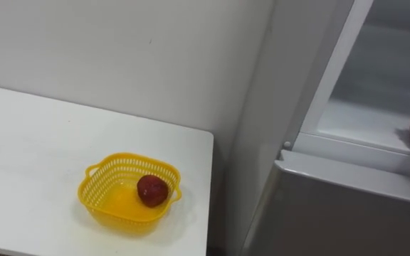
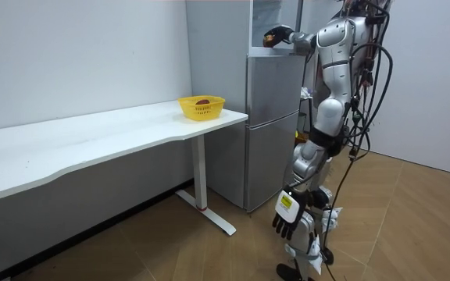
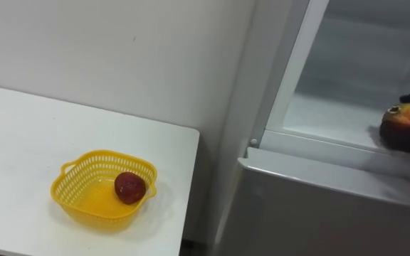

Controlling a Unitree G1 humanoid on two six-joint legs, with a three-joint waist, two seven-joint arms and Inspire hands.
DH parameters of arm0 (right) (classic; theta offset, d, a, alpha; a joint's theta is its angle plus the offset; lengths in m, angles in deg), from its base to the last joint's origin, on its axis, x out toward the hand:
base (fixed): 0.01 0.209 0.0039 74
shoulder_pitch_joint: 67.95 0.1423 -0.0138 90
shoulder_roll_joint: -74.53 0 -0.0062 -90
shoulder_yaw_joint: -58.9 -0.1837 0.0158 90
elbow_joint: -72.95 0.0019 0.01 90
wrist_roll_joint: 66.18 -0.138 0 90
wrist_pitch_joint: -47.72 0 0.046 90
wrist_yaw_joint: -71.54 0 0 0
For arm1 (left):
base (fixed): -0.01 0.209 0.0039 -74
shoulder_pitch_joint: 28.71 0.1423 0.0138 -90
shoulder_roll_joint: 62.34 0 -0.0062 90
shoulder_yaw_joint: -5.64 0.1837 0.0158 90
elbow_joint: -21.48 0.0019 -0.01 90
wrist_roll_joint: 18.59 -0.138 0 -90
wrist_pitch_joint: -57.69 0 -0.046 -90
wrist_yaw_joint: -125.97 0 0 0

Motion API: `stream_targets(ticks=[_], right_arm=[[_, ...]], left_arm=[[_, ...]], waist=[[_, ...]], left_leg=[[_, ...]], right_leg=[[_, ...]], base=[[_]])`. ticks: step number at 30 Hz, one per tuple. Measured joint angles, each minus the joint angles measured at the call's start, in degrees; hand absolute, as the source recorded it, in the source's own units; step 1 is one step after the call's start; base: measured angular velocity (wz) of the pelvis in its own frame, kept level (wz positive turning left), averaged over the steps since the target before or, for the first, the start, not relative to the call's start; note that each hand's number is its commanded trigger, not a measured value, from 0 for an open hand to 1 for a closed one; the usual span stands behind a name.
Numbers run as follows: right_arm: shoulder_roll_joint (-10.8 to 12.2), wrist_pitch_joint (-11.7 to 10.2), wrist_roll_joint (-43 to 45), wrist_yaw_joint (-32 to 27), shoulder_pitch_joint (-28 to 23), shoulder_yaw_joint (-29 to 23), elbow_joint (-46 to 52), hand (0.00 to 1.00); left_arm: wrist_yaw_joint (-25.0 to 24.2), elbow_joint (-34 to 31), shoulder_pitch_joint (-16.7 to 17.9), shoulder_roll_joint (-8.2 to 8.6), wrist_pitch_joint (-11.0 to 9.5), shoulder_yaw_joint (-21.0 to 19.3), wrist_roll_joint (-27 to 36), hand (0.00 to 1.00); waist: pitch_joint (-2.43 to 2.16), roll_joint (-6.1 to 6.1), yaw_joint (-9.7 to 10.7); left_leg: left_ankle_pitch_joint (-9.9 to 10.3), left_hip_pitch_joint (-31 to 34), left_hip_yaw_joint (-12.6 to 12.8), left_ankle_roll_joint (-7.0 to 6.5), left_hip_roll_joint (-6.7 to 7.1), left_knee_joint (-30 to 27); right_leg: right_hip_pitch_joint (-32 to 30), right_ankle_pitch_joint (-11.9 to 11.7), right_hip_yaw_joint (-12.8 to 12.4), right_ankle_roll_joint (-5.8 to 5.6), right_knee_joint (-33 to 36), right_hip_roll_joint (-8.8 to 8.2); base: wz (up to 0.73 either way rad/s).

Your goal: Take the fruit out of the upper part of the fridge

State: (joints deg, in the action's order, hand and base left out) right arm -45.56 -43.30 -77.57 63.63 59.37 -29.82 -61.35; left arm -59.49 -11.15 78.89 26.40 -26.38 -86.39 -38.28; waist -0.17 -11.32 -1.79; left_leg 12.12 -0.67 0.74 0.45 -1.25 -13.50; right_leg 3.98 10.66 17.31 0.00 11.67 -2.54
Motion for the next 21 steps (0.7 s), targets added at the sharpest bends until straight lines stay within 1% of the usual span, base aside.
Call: stream_targets(ticks=[9, 15, 17, 19, 21], right_arm=[[-0.2, 0.0, -0.1, 0.7, 0.0, 0.0, 0.3, 1.00], [-0.2, 0.6, 0.0, 1.3, 0.0, 0.0, 2.9, 1.00], [-0.2, 1.2, 1.0, 1.1, -0.1, 0.0, 5.3, 1.00], [-0.2, 1.2, 3.9, 1.0, -1.0, 0.1, 8.5, 1.00], [-0.2, 1.2, 6.1, 0.2, -3.6, 0.0, 14.1, 1.00]], left_arm=[[0.0, 0.0, -0.1, 0.00, 0.0, 0.0, 0.0, 0.00], [0.1, 0.0, -0.4, -0.01, 0.0, 0.0, 0.4, 0.00], [0.1, 0.0, -0.4, 0.01, -0.1, 0.0, 1.6, 0.00], [0.1, 0.0, -0.5, 0.04, -0.2, 0.0, 1.6, 0.00], [0.1, 0.1, -0.7, 0.03, -0.9, -0.1, 1.6, 0.00]], waist=[[0.02, 0.00, 0.0], [0.10, 0.13, 0.2], [0.27, 0.40, 0.2], [0.47, 0.71, 0.2], [0.54, 0.97, -0.1]], left_leg=[[0.0, 0.0, 0.0, 0.00, 0.00, 0.0], [0.0, 0.1, 0.0, 0.00, 0.01, 0.3], [0.0, 0.0, 0.0, 0.00, 0.02, 0.2], [0.0, -0.5, 0.1, 0.00, 0.01, 0.2], [-0.1, -0.9, 0.4, 0.05, 0.00, 0.6]], right_leg=[[0.0, 0.0, -0.1, 0.00, 0.0, 0.01], [-0.1, 0.0, -0.1, 0.00, 0.0, 0.03], [0.0, 0.0, -0.1, 0.00, 0.0, 0.01], [0.0, 0.0, -0.1, 0.01, 0.0, -0.01], [0.0, 0.0, -0.3, 0.00, 0.0, 0.00]], base=[[0.00], [0.00], [0.00], [-0.02], [-0.06]])
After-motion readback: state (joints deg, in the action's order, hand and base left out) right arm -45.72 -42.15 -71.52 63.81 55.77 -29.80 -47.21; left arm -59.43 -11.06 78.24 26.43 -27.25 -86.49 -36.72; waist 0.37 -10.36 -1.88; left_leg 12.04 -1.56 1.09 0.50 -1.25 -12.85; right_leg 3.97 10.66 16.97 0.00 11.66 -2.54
